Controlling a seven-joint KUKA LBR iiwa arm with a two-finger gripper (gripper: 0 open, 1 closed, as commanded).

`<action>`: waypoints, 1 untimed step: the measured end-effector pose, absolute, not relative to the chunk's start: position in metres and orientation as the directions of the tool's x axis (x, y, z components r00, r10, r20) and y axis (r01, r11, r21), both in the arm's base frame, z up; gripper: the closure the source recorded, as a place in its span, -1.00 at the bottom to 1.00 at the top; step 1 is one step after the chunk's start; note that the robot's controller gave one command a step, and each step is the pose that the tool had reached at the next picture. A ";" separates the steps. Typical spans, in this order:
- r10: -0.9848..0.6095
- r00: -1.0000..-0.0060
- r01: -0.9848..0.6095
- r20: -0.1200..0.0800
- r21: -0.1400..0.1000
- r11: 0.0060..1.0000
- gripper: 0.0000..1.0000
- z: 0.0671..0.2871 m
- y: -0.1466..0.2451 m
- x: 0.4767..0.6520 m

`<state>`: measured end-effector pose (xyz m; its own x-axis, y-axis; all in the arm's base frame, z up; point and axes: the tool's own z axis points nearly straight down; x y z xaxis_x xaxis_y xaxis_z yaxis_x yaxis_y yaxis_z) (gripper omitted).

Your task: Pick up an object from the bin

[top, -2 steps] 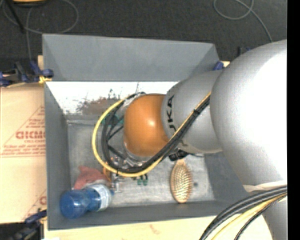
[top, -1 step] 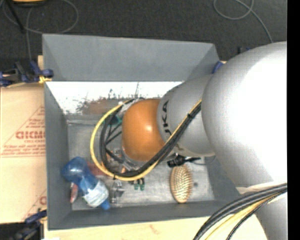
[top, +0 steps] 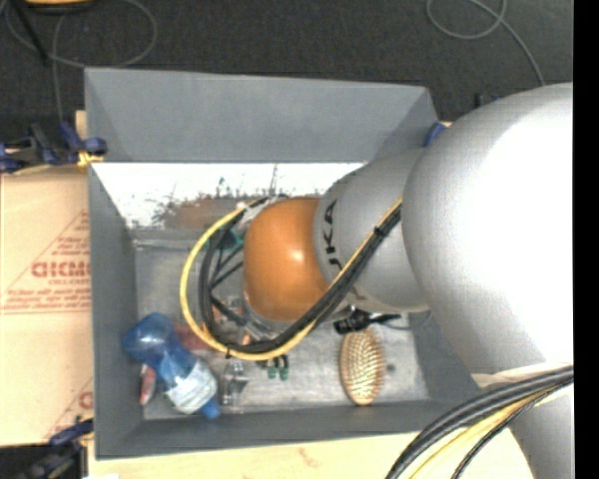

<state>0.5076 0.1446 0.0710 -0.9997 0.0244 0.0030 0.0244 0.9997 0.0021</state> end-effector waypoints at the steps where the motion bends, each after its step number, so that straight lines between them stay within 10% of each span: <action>1: 0.222 -0.975 0.222 -0.003 0.000 0.975 1.00 0.079 0.184 0.571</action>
Offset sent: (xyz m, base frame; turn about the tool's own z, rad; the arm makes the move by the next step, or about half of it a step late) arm 0.0000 0.0000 0.0000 0.0000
